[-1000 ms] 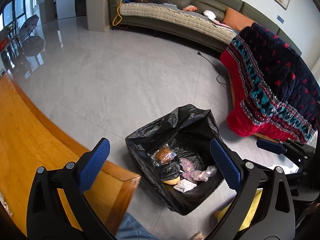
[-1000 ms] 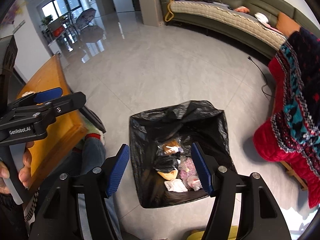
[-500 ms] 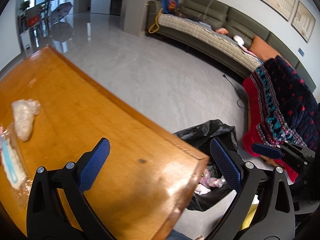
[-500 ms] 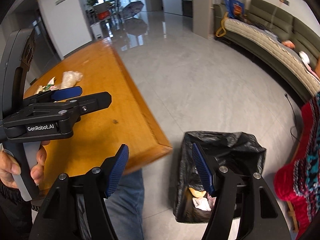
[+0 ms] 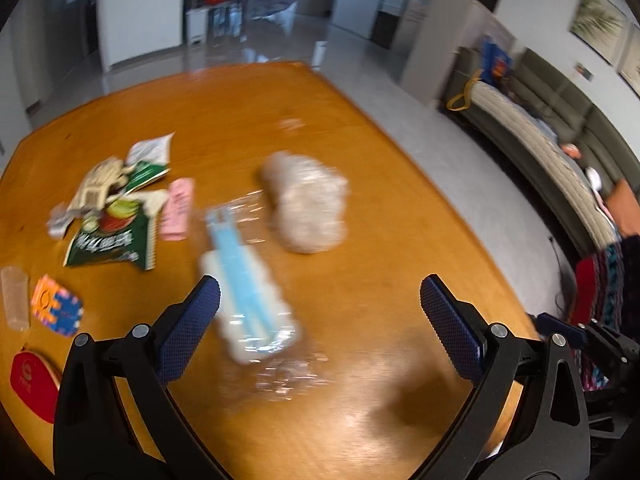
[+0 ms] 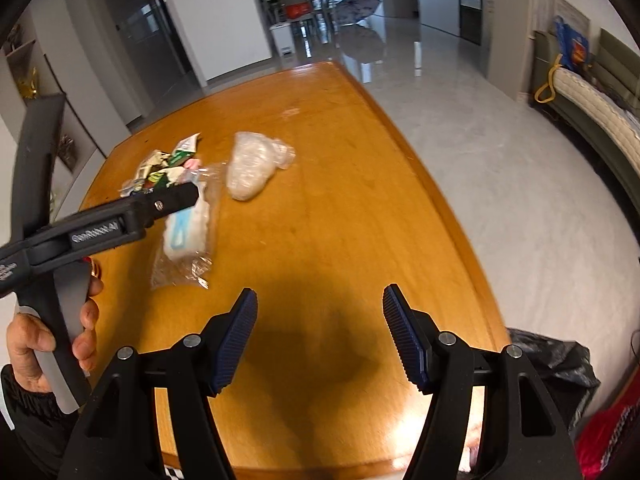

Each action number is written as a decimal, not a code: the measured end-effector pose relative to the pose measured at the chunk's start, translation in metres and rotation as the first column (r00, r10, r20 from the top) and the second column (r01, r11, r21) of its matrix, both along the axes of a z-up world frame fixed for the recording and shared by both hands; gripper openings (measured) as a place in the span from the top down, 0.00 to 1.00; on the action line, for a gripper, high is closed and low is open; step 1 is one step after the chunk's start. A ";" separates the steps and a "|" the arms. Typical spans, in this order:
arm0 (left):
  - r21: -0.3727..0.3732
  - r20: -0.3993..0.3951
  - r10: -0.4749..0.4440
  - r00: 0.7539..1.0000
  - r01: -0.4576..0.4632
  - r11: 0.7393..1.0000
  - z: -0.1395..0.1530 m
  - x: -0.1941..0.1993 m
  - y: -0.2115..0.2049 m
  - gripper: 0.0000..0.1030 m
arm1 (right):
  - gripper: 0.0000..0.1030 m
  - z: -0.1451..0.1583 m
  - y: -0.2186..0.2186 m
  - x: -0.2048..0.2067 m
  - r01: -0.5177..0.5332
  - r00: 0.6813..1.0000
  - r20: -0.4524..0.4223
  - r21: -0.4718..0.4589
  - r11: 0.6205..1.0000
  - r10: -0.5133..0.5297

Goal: Collect trash
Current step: 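Grasp the bagged blue-handled sponge with the left tool while the right tool grasps a clear plastic bag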

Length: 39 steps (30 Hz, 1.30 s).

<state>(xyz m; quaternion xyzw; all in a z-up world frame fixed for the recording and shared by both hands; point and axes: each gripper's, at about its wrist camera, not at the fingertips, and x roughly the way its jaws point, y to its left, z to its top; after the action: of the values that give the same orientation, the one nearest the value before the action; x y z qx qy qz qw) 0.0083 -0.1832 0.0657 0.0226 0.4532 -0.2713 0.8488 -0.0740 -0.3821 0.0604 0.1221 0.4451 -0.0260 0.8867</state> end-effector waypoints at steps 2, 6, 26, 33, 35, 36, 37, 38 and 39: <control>0.004 -0.047 0.039 0.998 -0.039 0.999 -0.013 0.015 0.013 0.06 | 0.36 0.000 0.008 0.014 -0.024 1.000 -0.003 0.010 1.000 0.024; 0.025 -0.089 0.057 0.994 -0.055 0.998 -0.031 0.027 0.012 0.06 | 0.36 0.002 0.018 0.038 -0.049 0.999 -0.005 0.016 0.999 0.049; 0.049 -0.043 0.099 0.994 -0.096 0.994 -0.051 0.034 0.075 0.56 | 0.36 -0.040 0.048 0.177 0.021 0.997 -0.075 0.040 0.999 -0.018; 0.060 -0.043 0.099 0.994 -0.097 0.994 -0.053 0.033 0.081 0.56 | 0.70 -0.048 0.049 0.177 -0.003 0.995 -0.100 0.044 0.999 0.008; 0.063 -0.039 0.101 0.994 -0.099 0.993 -0.052 0.029 0.075 0.56 | 0.71 -0.043 0.050 0.168 -0.021 0.996 -0.091 0.025 0.999 0.023; 0.061 -0.037 0.100 0.994 -0.097 0.993 -0.052 0.027 0.071 0.56 | 0.71 -0.040 0.050 0.161 -0.028 0.996 -0.082 0.019 0.999 0.030; 0.056 -0.036 0.094 0.995 -0.092 0.994 -0.050 0.025 0.070 0.56 | 0.71 -0.036 0.051 0.157 -0.031 0.997 -0.076 0.012 0.999 0.032; 0.055 -0.030 0.090 0.995 -0.089 0.995 -0.048 0.022 0.068 0.56 | 0.71 -0.032 0.051 0.150 -0.034 0.997 -0.065 0.003 0.999 0.034; 0.057 -0.023 0.086 0.996 -0.085 0.995 -0.047 0.021 0.067 0.56 | 0.71 -0.028 0.051 0.144 -0.038 0.998 -0.056 -0.001 0.999 0.038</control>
<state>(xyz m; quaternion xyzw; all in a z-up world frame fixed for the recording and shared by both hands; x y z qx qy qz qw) 0.0296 -0.1164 0.0186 0.0234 0.4718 -0.2222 0.8529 0.0698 -0.3314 0.0320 0.1119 0.4718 -0.0129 0.8745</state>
